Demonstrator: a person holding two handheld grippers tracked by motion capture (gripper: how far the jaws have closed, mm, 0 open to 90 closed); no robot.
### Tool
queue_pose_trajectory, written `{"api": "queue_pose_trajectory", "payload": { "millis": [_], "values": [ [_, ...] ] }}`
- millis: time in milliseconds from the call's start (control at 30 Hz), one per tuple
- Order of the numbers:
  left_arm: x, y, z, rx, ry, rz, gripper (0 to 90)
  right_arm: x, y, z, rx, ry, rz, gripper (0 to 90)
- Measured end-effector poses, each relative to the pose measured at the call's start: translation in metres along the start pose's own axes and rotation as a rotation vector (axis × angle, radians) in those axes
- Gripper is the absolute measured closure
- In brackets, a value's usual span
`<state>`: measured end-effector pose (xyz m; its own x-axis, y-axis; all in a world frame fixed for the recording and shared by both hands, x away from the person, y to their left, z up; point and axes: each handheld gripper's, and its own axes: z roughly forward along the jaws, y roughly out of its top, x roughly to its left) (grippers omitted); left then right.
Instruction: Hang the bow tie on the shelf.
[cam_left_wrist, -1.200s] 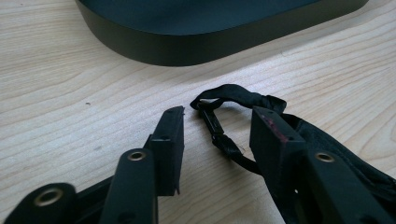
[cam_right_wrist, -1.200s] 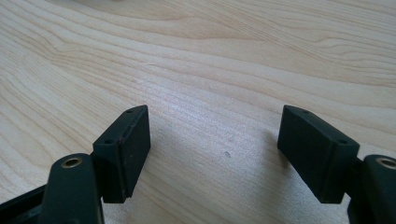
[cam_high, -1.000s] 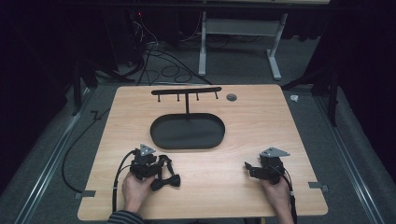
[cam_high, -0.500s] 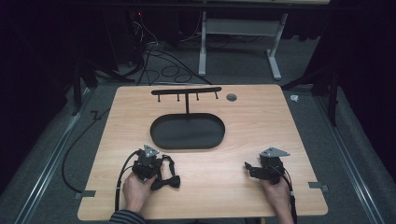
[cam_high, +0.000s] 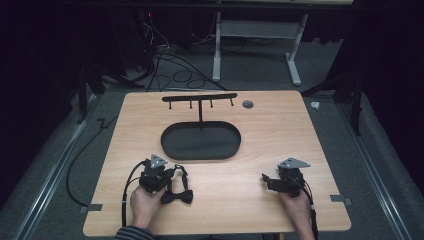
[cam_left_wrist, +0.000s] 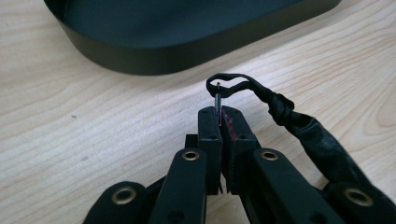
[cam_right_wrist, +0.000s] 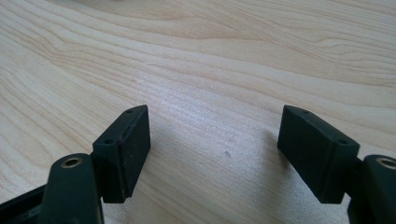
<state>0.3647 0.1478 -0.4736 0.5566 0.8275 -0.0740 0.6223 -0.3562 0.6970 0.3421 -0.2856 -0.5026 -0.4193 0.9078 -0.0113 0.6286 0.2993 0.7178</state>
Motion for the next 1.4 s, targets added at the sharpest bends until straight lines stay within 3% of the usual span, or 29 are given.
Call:
{"api": "queue_pose_trajectory", "payload": {
  "millis": [300,733,1400],
  "values": [
    [-0.007,0.012,-0.019,-0.067,-0.033,0.026,87.2,0.000,0.000,0.000,0.000,0.000,-0.001,26.7],
    [-0.019,0.030,-0.042,-0.136,-0.039,0.092,87.2,0.000,0.000,0.000,0.000,0.000,-0.001,26.7],
    [-0.017,0.046,-0.052,-0.184,-0.077,0.099,87.4,0.000,0.000,0.000,0.000,0.001,0.000,26.7]
  ]
}}
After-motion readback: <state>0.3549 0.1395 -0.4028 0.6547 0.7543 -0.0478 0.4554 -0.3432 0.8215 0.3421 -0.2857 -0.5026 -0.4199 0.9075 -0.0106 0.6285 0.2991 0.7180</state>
